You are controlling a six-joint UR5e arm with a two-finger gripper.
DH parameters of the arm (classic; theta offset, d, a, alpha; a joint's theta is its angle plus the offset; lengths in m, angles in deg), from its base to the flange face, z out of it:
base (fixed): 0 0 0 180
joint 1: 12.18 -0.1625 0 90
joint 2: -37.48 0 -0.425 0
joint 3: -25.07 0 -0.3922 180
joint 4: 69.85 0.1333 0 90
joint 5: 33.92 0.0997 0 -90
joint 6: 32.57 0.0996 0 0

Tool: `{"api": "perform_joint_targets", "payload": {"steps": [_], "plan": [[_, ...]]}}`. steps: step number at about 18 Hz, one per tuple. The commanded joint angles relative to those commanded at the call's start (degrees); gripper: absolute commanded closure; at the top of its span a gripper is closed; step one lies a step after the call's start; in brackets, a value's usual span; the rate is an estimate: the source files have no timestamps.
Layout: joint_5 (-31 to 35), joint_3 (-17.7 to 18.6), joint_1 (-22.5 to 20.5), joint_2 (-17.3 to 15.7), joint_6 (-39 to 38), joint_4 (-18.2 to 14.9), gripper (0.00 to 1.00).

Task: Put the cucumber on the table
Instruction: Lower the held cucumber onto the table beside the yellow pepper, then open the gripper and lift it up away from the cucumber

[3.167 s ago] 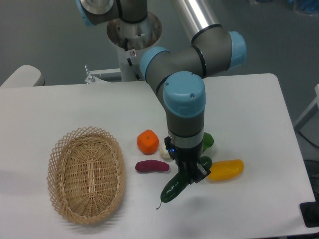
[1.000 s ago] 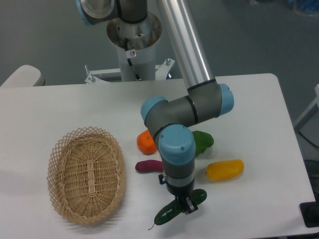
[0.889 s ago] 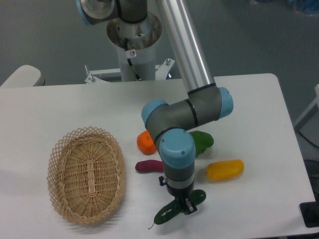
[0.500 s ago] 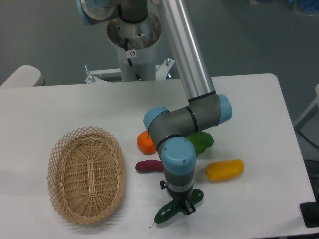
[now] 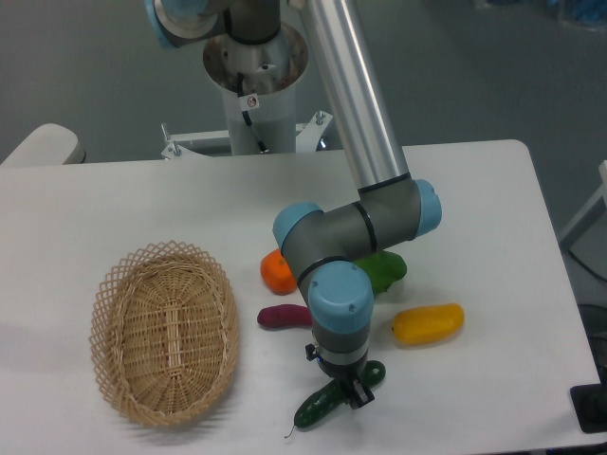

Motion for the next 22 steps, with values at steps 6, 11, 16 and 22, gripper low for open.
{"api": "perform_joint_targets", "payload": {"steps": [6, 11, 16, 22], "plan": [[-0.2, -3.2, 0.8, -3.0, -7.9, -0.3, 0.0], [-0.3, -2.1, 3.4, -8.1, -7.7, -0.7, 0.0], [-0.2, -2.2, 3.3, -14.1, -8.7, -7.5, 0.0], [-0.7, -2.2, -3.4, -16.5, 5.2, -12.7, 0.0]]}}
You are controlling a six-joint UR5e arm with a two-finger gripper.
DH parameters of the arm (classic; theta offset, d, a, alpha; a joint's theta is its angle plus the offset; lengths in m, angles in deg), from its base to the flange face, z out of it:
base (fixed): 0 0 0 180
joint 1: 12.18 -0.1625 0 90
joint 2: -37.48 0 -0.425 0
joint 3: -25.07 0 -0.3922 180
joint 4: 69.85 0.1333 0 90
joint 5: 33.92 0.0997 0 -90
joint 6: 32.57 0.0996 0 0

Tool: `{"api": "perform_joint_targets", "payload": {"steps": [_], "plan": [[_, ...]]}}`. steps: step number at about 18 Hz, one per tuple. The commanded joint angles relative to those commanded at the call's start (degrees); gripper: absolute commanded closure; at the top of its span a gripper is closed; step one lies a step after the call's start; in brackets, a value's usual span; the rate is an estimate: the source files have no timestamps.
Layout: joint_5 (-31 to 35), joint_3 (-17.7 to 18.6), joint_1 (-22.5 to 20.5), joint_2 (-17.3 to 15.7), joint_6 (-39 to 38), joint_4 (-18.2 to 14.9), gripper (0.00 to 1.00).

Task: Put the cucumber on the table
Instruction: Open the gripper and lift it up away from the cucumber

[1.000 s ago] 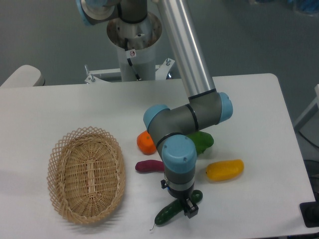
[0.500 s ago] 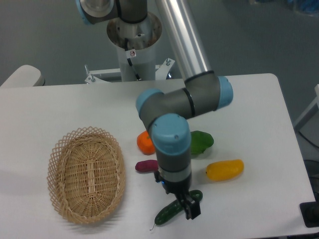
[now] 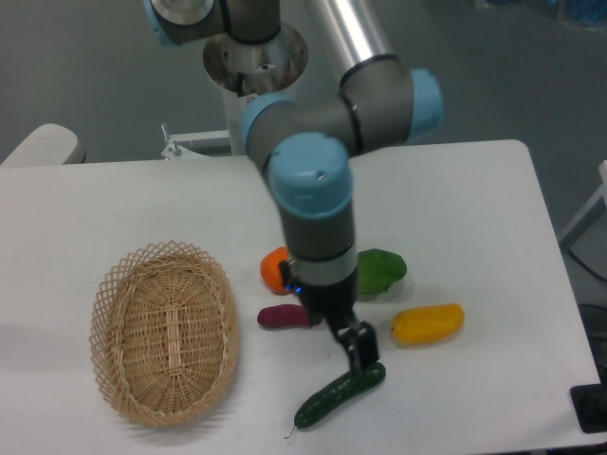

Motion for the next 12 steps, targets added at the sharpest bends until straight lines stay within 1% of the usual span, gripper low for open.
{"api": "perform_joint_targets", "payload": {"steps": [3, 6, 7, 8, 12], "plan": [[0.4, 0.6, -2.4, -0.8, 7.4, -0.2, 0.0], [0.3, 0.7, -5.2, -1.1, 14.9, -2.2, 0.0], [0.3, 0.9, -5.8, -1.1, 17.0, -2.3, 0.0], [0.2, 1.1, -6.2, -1.1, 18.3, -2.3, 0.0], [0.0, 1.3, -6.3, -1.7, 18.6, -2.1, 0.0]]}}
